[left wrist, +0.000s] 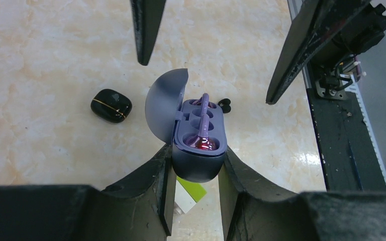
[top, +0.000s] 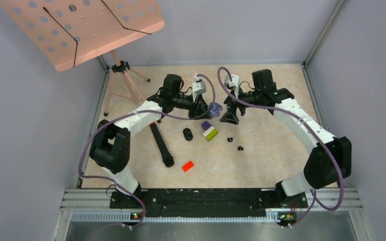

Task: Insert the wireless bluetooth earbuds into the charging case
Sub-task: Close the charging case, then place the charging case at the center of the board.

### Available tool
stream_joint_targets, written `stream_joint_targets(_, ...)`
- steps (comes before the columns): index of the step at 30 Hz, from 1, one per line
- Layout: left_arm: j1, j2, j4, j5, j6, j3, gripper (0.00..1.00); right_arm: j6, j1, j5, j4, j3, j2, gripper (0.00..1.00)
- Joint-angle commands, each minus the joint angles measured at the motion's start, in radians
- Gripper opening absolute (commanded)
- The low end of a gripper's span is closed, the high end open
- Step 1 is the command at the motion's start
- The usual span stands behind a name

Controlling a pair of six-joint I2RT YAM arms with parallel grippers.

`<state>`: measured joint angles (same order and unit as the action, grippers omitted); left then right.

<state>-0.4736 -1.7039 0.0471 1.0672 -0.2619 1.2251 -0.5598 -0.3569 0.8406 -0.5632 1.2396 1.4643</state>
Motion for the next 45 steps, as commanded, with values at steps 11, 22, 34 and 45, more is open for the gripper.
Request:
stream_joint_targets(11, -0.023, -0.041, -0.222, -0.038, 0.212, 0.067, 0.00, -0.015, -0.099, 0.054, 0.068, 0.007, -0.041, 0.91)
stream_joint_targets(22, -0.026, -0.175, -0.318, -0.148, 0.447, 0.063, 0.03, 0.058, -0.037, -0.318, 0.103, -0.154, -0.241, 0.96)
stream_joint_targets(34, -0.041, -0.343, -0.242, -0.359, 0.625, 0.092, 0.37, 0.206, 0.085, -0.321, 0.128, -0.236, -0.281, 0.96)
stream_joint_targets(45, -0.046, -0.341, -0.129, -0.504, 0.569, 0.090, 0.57, 0.209, 0.086, -0.307, 0.157, -0.233, -0.210, 0.96)
